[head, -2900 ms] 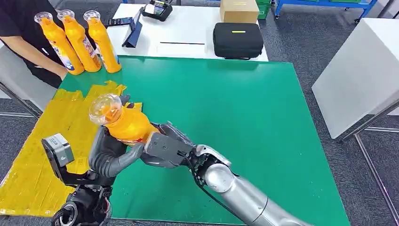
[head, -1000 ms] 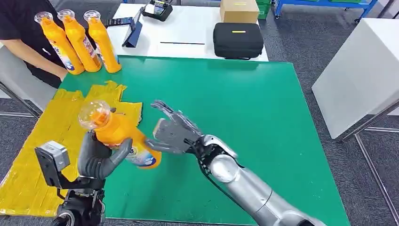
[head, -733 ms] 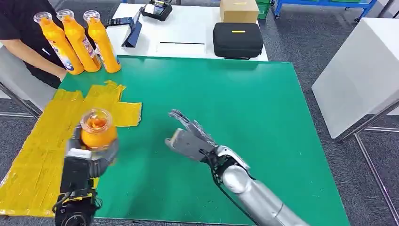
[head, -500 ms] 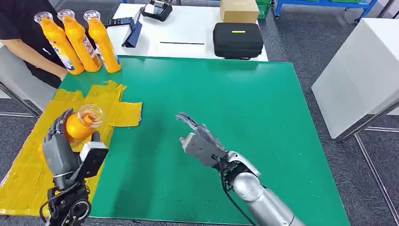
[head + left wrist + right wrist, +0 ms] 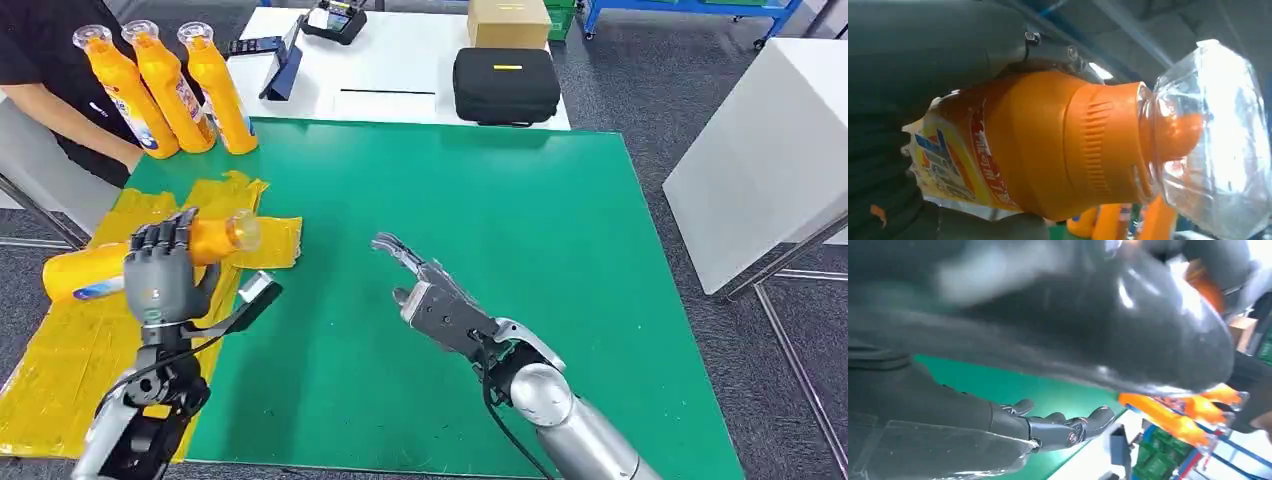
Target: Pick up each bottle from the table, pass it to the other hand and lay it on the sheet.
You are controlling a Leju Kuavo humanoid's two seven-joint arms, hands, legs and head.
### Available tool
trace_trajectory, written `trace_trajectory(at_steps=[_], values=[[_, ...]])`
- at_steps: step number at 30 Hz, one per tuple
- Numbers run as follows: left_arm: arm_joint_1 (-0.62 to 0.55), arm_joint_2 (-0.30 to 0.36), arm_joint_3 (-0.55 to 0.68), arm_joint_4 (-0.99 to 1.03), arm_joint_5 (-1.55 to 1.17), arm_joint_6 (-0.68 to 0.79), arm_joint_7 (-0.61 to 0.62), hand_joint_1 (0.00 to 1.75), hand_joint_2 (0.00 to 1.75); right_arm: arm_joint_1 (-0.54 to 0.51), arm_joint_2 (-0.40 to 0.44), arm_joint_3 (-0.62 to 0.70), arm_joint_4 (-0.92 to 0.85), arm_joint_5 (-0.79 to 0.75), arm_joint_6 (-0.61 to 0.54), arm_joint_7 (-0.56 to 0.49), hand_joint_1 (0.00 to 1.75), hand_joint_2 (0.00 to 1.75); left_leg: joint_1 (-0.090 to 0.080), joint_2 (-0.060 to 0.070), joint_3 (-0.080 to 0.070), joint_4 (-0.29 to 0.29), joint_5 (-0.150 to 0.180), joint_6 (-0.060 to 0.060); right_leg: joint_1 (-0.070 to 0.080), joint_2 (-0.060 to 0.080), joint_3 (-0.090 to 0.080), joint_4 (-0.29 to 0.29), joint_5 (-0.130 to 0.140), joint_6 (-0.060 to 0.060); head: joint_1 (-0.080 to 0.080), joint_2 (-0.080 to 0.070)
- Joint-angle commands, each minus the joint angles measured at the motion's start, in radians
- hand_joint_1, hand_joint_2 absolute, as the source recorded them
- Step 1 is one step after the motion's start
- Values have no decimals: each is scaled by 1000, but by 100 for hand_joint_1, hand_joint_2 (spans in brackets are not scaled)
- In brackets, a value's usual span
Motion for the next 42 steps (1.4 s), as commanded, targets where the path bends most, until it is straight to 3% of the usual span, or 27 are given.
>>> trace_trajectory(at_steps=[1, 15, 18, 20, 21, 22, 24, 25, 26, 27, 28, 29, 33, 38, 42], values=[[-182, 34, -281, 461, -46, -111, 43, 0, 0, 1, -36, 20, -34, -4, 8, -7, 0, 0, 0, -4, 3, -1, 0, 1, 0, -3, 4, -1, -1, -5, 0, 0], [-104, 47, -224, 360, -45, -196, 51, 0, 0, 52, -89, 22, -72, -18, 4, -35, 0, 0, -1, -1, 4, 1, -2, 1, 0, 1, 3, 1, -2, -6, 0, 0], [-70, 41, -187, 287, -25, -144, 59, 0, 0, 64, -95, 16, -80, -16, -6, -28, 0, 0, 0, 0, 2, 0, -1, 1, 0, 1, 1, 0, -1, -5, 0, 0], [-8, 0, -78, 126, 241, -54, -86, 0, 0, 107, -110, -8, -120, 20, -58, -33, 0, 0, -1, -1, 1, 0, -1, 1, 0, 0, 2, 0, -1, -4, 0, 0], [14, -9, -63, 54, 297, -77, -91, 0, 0, 119, -115, -13, -130, 24, -61, -39, 0, 0, 0, -2, 3, 1, -2, 1, 0, 0, 3, 1, -2, -6, 0, 0], [88, -69, 16, -97, 693, -201, -264, 0, 0, 178, -113, -47, -131, 26, -94, -68, 0, 0, 0, -4, 1, 1, -2, 1, 0, -3, 2, 0, -2, -4, 0, 0], [135, -65, -20, -209, 756, -232, -230, 0, 0, 205, -117, -55, -118, 33, -106, -115, 0, 0, -1, -5, 1, 1, -2, 1, 0, -4, 3, -1, -3, -4, 0, 0], [146, -73, -19, -237, 846, -256, -261, 0, 0, 207, -116, -58, -118, 34, -112, -127, 0, 0, -1, -6, 4, 1, -4, 2, 0, -5, 6, -1, -4, -6, 0, 0], [202, -89, -11, -363, 1252, -426, -431, 0, 0, 221, -105, -80, -122, 30, -172, -232, 0, 0, -1, -3, 3, 1, -2, 1, -1, -2, 3, -1, -3, -4, 0, 0], [226, -75, -41, -420, 1264, -416, -405, 0, 0, 223, -109, -77, -122, 29, -175, -236, 0, 0, -2, -1, 0, 1, -2, 1, -1, -1, 1, -1, -1, -3, 0, 0], [279, -50, -99, -541, 1458, -511, -486, 0, 0, 244, -84, -106, -138, -72, -212, -415, 0, 0, -1, -1, 1, 2, -4, 1, -1, 0, 2, 0, -3, -5, 0, 0], [307, -33, -148, -611, 1488, -513, -522, 0, 0, 260, -83, -105, -157, -75, -246, -464, 0, 0, -1, -2, 2, 4, -6, 2, -1, 0, 3, 2, -5, -7, -1, 0], [338, 5, -278, -747, 1568, -517, -589, 0, 0, 301, -67, -73, -238, -53, -371, -517, 0, 0, -1, -1, 1, 3, -5, 1, 0, 1, 1, 2, -4, -6, 0, 0], [342, -1, -314, -745, 1599, -497, -610, 0, 0, 310, -67, -56, -266, -24, -464, -534, 0, 0, -2, -1, 1, 1, -4, 0, -1, 0, 1, 1, -3, -6, -1, 0], [398, -3, -324, -750, 1634, -451, -638, 0, 0, 390, -58, -96, -323, -48, -584, -580, 0, 0, -1, 0, 0, 0, -2, 0, -1, 0, -1, -1, -2, -3, 0, 0]])
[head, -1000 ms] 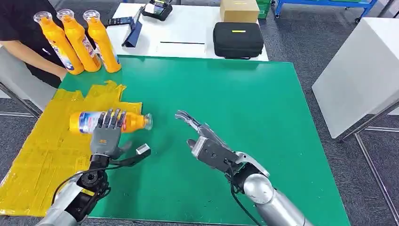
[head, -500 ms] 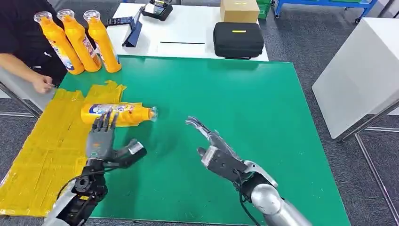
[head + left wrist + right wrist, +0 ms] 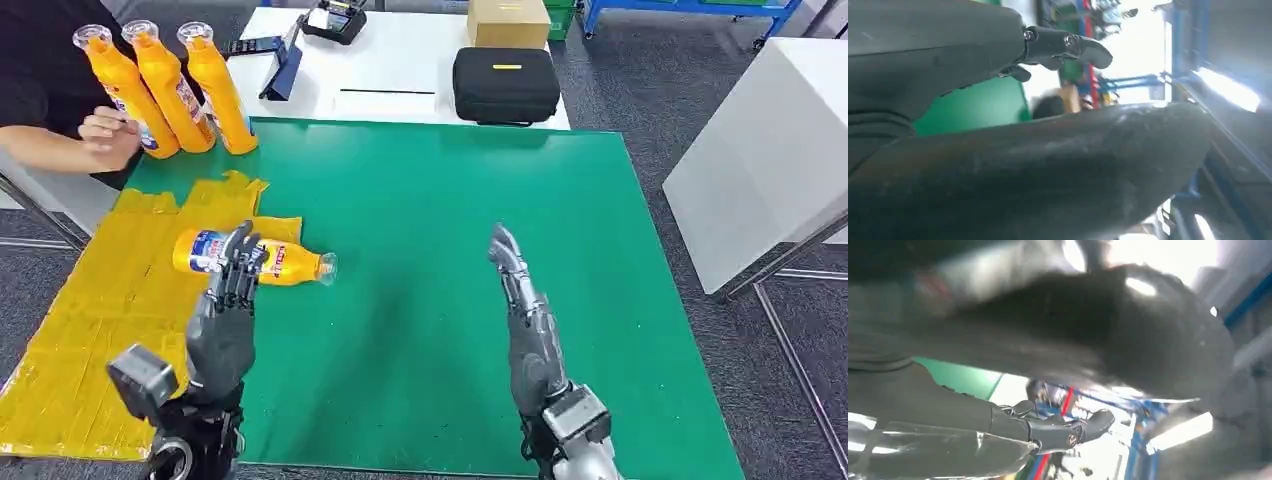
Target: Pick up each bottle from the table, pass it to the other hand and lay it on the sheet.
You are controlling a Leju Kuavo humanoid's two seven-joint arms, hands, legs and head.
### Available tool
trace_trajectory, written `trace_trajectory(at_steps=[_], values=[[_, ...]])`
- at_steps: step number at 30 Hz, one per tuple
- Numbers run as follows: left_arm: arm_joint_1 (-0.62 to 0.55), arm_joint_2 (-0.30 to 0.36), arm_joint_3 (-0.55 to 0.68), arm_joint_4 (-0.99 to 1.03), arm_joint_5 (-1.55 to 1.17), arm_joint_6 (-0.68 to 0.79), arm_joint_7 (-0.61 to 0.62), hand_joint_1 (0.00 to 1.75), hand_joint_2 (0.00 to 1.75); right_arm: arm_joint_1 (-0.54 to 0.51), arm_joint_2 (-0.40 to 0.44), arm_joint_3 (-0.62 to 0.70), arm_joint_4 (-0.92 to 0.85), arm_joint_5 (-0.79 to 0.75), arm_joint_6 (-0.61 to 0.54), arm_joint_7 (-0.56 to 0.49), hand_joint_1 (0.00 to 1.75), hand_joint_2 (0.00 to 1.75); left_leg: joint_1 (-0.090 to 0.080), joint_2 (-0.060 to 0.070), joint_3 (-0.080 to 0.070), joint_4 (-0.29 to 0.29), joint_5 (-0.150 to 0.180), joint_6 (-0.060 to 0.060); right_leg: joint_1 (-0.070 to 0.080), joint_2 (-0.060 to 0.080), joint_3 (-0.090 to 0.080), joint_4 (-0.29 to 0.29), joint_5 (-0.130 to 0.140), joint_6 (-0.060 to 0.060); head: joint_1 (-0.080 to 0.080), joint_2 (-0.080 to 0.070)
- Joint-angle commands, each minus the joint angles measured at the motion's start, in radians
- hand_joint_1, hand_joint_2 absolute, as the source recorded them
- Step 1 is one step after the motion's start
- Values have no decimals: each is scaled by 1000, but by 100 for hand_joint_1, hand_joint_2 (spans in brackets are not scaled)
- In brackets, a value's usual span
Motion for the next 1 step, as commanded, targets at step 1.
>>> trace_trajectory(at_steps=[1], values=[[83, 39, -83, -93, 49, 56, -29, 0, 0, 103, 27, -32, -97, -22, -151, -49, 0, 0, 0, -2, 5, 0, -2, 1, 1, -1, 5, 0, -3, -6, 0, 0]])
